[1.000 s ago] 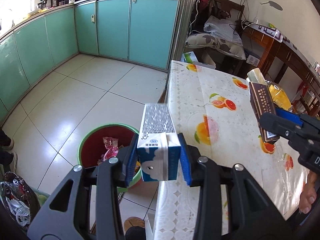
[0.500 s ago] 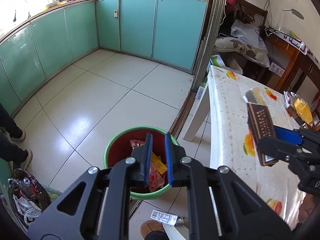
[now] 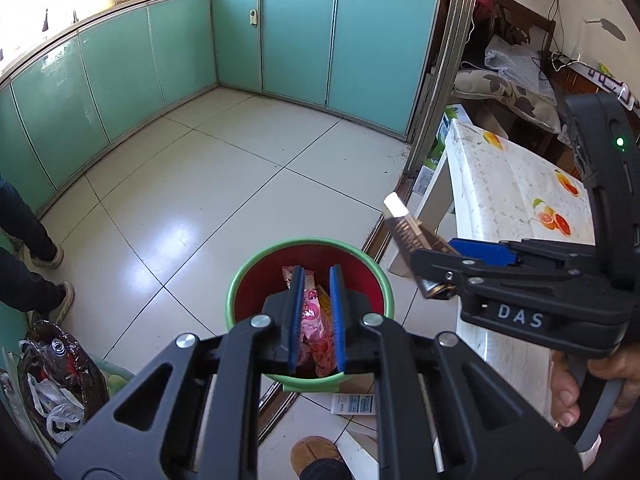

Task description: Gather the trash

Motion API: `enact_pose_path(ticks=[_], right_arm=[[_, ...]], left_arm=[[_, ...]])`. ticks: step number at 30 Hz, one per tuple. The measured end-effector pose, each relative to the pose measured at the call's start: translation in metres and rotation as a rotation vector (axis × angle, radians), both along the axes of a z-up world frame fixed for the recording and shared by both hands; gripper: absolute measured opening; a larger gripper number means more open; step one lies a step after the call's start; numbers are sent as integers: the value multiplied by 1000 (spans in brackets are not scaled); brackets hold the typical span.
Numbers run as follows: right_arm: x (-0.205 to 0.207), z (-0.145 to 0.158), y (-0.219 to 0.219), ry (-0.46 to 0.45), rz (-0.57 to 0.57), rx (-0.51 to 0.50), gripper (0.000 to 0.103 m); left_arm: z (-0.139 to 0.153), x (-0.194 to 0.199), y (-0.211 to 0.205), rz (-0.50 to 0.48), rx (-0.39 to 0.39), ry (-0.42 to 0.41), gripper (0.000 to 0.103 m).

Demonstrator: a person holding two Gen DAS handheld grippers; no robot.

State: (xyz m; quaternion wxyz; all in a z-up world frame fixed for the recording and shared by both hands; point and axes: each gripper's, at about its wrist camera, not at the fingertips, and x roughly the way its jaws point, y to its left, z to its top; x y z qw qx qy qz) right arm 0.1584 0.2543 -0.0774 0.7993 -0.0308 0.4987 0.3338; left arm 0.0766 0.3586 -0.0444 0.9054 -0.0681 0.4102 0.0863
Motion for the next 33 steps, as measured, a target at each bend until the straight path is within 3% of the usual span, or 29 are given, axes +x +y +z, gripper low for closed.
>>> enact_pose_path(ticks=[2,14,17,19,21,26,33], right_arm=[[1,2,0,-32,-21,-3,66],[-25,17,-27,-173,-57,-54,71],[-34,28,-47,-212,-84,-47,74],[-45,39,-65,-246,-121,-21,81],[-58,55,-87,-302,-172,20,92],[-90,82,-138,-462,-285,56,96],[-113,89,-212,-528,-450,25,96]], left_arm=[[2,0,0,5,8,-13,13],[21,3,-10,-3,27,-55,17],[30,-2,-16,-4,21,-83,42],[39,-10,-24,-7,15,-128,79],[52,-19,-35,-12,14,-189,96],[77,-30,-66,-25,15,-278,99],[102,-43,-113,-59,-30,-377,99]])
